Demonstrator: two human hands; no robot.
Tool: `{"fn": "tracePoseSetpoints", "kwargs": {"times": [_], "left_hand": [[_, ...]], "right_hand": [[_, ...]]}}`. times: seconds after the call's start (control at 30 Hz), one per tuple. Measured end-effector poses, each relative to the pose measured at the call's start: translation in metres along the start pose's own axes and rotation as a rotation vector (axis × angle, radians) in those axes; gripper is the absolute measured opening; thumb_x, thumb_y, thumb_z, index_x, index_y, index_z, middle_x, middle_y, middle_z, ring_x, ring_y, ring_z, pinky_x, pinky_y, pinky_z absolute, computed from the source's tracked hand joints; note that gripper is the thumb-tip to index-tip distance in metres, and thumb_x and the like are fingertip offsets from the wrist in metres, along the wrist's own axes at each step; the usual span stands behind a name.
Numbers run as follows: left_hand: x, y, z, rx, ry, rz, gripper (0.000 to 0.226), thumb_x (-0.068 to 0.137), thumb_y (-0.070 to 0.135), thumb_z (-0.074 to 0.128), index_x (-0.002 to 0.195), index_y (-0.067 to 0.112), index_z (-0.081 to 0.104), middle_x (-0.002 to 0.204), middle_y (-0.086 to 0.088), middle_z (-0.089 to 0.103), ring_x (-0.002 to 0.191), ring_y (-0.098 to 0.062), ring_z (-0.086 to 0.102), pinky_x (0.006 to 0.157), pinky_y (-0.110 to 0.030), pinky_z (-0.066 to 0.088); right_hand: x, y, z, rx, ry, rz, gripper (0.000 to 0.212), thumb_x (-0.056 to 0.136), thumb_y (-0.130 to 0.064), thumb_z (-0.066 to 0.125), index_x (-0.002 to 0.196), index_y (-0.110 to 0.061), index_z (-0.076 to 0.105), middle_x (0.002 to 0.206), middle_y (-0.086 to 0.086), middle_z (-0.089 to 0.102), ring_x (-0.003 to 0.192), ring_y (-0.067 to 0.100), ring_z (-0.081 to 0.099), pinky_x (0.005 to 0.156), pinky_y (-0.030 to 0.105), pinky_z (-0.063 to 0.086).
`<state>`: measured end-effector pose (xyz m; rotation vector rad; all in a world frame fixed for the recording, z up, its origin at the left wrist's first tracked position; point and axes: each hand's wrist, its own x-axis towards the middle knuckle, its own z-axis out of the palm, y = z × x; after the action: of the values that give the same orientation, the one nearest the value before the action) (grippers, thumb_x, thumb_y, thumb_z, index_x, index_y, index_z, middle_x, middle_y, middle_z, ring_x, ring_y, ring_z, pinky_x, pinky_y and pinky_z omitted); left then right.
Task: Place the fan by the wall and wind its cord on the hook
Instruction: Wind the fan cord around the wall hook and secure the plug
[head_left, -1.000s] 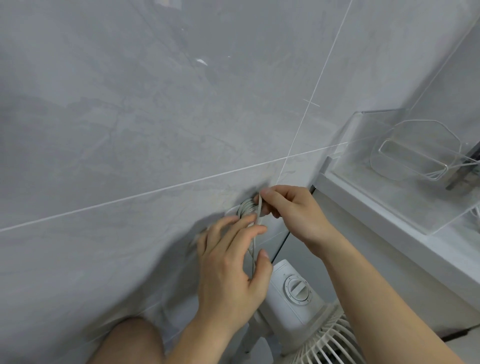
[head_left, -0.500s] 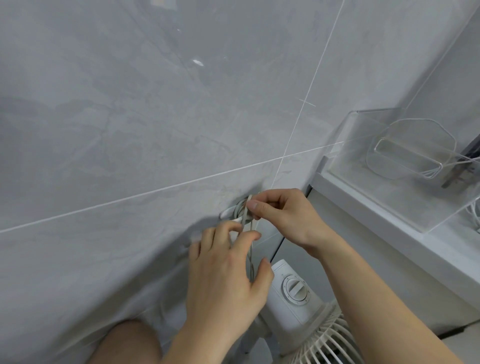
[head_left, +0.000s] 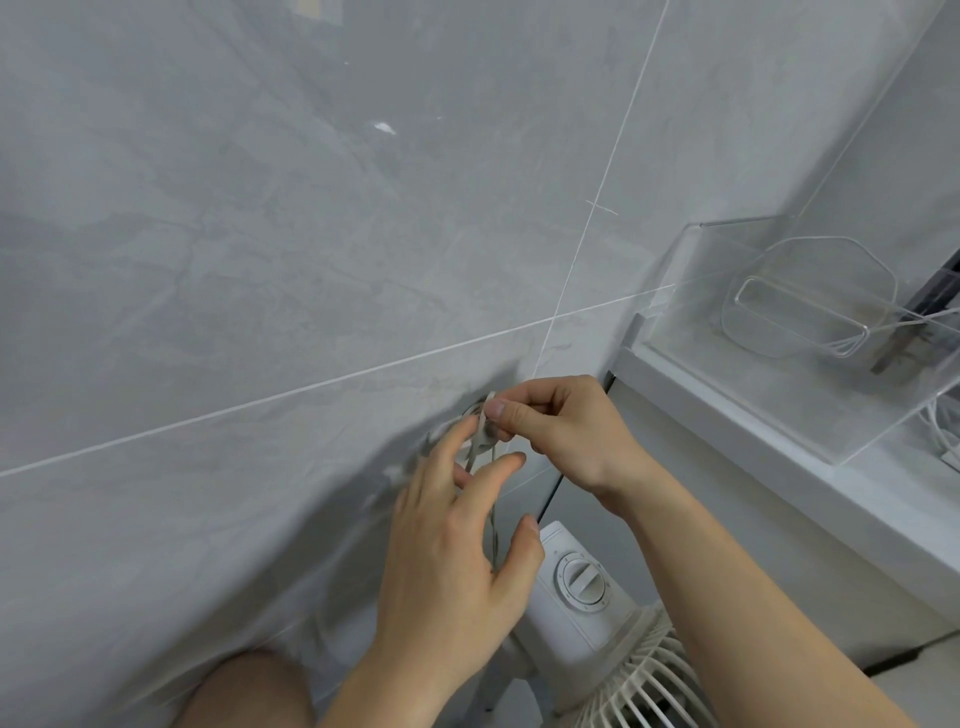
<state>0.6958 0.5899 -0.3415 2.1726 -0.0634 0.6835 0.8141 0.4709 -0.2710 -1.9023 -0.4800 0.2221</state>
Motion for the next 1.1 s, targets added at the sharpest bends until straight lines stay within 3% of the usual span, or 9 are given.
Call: {"fn": "tracePoseSetpoints", "kwargs": {"times": [0.1,0.27,0.37,0.47,0.57,0.67,0.87,1.0,1.1], "left_hand": [[0.002,0.000,-0.001,-0.022,-0.022,-0.039,0.048,0.087,0.048,0.053,0.132,0.036,0.062,0.157,0.019,0.034,0.131,-0.006,0.048,0.105,-0.037,0.047],[0.007,-0.004,-0.008,-0.015,0.002,-0.078,0.026,0.088,0.040,0.055,0.112,0.040,0.064,0.117,0.024,0.056,0.077,0.000,0.054,0.068,-0.027,0.051],[0.010,-0.005,-0.017,0.044,0.014,-0.111,0.010,0.088,0.038,0.061,0.097,0.041,0.062,0.092,0.027,0.060,0.069,0.004,0.052,0.060,-0.016,0.038],[0.011,-0.004,-0.025,0.085,0.014,-0.130,0.004,0.085,0.039,0.062,0.082,0.037,0.059,0.071,0.020,0.058,0.059,-0.004,0.053,0.053,-0.024,0.039],[0.012,-0.008,-0.032,0.077,0.095,-0.126,0.010,0.083,0.038,0.058,0.076,0.030,0.060,0.067,0.010,0.058,0.058,-0.011,0.054,0.053,-0.030,0.044],[0.014,-0.012,-0.040,0.090,0.161,-0.144,0.010,0.083,0.033,0.059,0.074,0.028,0.061,0.067,0.011,0.059,0.058,-0.011,0.053,0.054,-0.020,0.038],[0.012,-0.024,-0.037,0.189,0.064,-0.244,0.012,0.083,0.024,0.065,0.072,0.030,0.065,0.044,0.013,0.046,0.046,-0.004,0.048,0.052,-0.023,0.034],[0.010,-0.021,-0.028,0.236,-0.029,-0.316,0.009,0.088,0.033,0.059,0.089,0.034,0.068,0.055,0.013,0.055,0.066,-0.013,0.061,0.063,-0.031,0.045],[0.009,-0.020,-0.021,0.288,-0.077,-0.344,0.020,0.090,0.039,0.052,0.103,0.038,0.066,0.075,0.011,0.065,0.086,-0.022,0.065,0.071,-0.033,0.050]], "right_hand": [[0.000,0.001,-0.001,0.011,-0.006,0.003,0.016,0.097,-0.013,0.072,0.092,0.000,0.081,0.070,0.000,0.073,0.060,-0.001,0.063,0.059,0.007,0.044],[-0.002,0.003,0.000,0.002,-0.042,0.003,0.016,0.096,-0.012,0.073,0.092,0.001,0.080,0.067,-0.004,0.072,0.060,-0.002,0.063,0.061,0.007,0.045],[-0.001,0.004,0.002,-0.009,-0.023,0.009,0.014,0.095,-0.015,0.074,0.094,-0.003,0.081,0.071,-0.003,0.075,0.070,0.003,0.069,0.070,0.011,0.050],[0.000,0.005,0.003,-0.016,-0.006,0.010,0.015,0.096,-0.016,0.073,0.095,-0.002,0.081,0.072,-0.002,0.074,0.067,0.000,0.067,0.069,0.010,0.049],[0.000,0.005,0.003,-0.019,-0.018,0.021,0.020,0.101,-0.015,0.066,0.099,-0.001,0.080,0.072,-0.004,0.072,0.058,-0.003,0.057,0.061,0.009,0.042],[0.000,0.003,-0.001,0.048,-0.022,0.053,0.025,0.105,-0.018,0.058,0.099,-0.008,0.081,0.073,-0.001,0.070,0.067,0.013,0.050,0.061,0.022,0.042],[-0.001,0.003,-0.007,-0.084,-0.141,0.172,0.030,0.098,-0.015,0.058,0.074,-0.007,0.074,0.053,0.002,0.049,0.054,0.015,0.043,0.058,0.027,0.038],[-0.006,0.012,0.002,-0.402,-0.446,0.333,0.023,0.092,-0.019,0.061,0.077,-0.012,0.077,0.058,0.003,0.060,0.057,0.015,0.053,0.067,0.030,0.045],[-0.004,0.017,0.006,-0.510,-0.448,0.351,0.021,0.093,-0.028,0.063,0.088,-0.016,0.079,0.063,-0.006,0.067,0.062,0.012,0.058,0.069,0.030,0.048]]}}
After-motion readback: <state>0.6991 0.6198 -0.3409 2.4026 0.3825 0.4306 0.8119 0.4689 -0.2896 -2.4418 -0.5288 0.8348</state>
